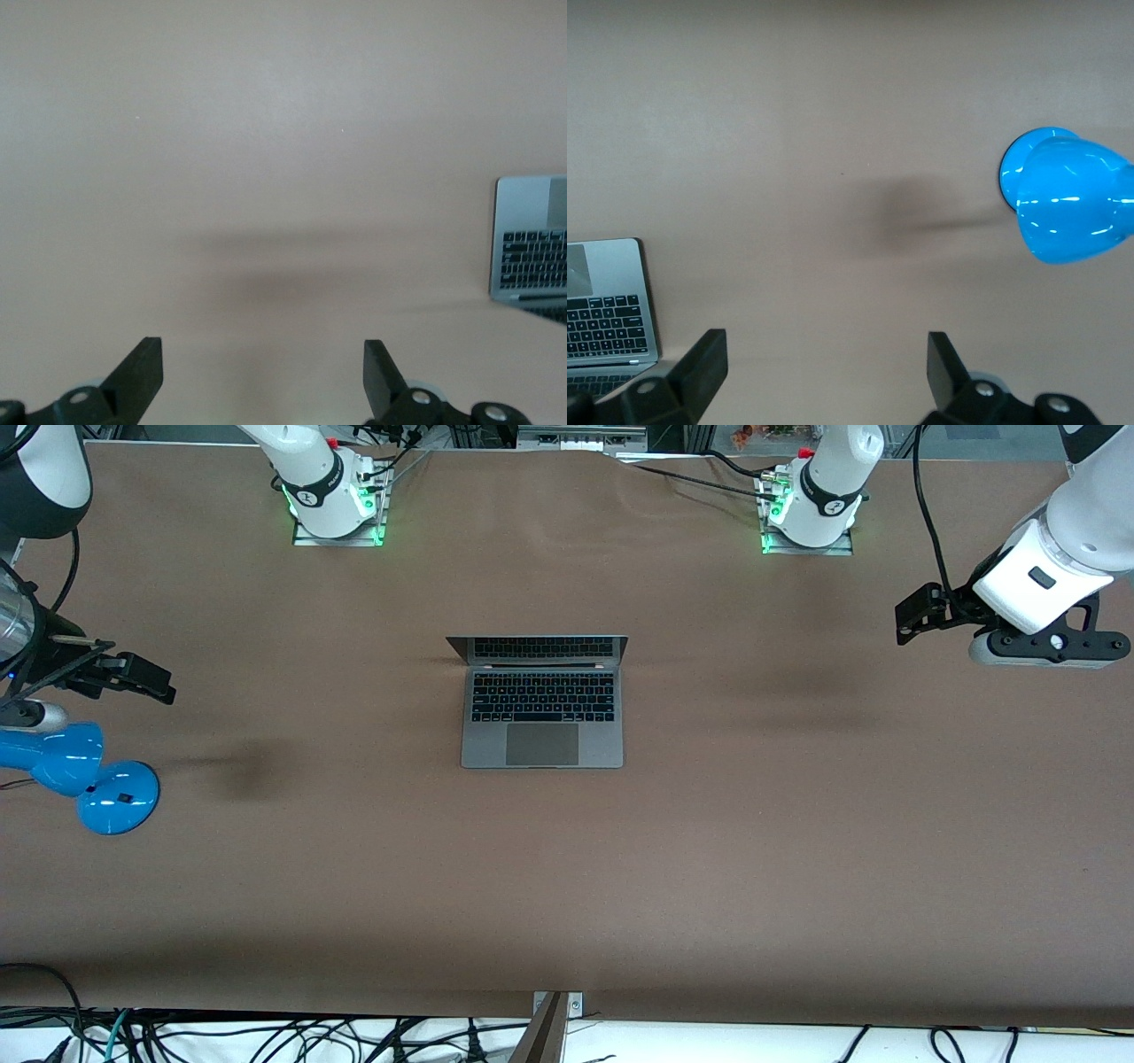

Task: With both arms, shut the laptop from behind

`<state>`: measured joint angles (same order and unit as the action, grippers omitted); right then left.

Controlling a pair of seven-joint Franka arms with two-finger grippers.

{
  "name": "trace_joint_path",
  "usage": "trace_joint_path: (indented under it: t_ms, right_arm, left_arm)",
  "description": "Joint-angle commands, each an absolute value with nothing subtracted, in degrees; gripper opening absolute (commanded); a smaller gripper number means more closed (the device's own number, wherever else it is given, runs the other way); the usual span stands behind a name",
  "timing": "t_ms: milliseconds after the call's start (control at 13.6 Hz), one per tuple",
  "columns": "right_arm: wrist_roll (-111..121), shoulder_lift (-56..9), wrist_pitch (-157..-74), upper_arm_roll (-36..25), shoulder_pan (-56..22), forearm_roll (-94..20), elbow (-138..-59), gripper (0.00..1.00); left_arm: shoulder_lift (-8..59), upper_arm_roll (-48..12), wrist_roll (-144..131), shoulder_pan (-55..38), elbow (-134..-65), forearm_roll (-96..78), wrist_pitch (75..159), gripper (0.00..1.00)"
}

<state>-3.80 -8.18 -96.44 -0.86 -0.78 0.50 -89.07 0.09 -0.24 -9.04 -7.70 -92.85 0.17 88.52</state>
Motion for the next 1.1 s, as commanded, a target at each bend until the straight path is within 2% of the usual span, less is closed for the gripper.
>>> trace_joint_path:
  t_ms: [0,1028]
  right_arm:
    - [-4.2,-8.6,-96.9,-0.5,-0.4,0.1,-87.6,1.0]
    - [-4.3,-8.6,-97.0,-0.5,-0.5,-0.2,-87.6,1.0]
  left_arm:
    - [0.9,-2.0,-12.8,-7.6,-91.1,-0.2,88.2,1.0]
    - [2.3,-1.8,-5.9,-6.9,-91.0,-0.8,86.5,1.0]
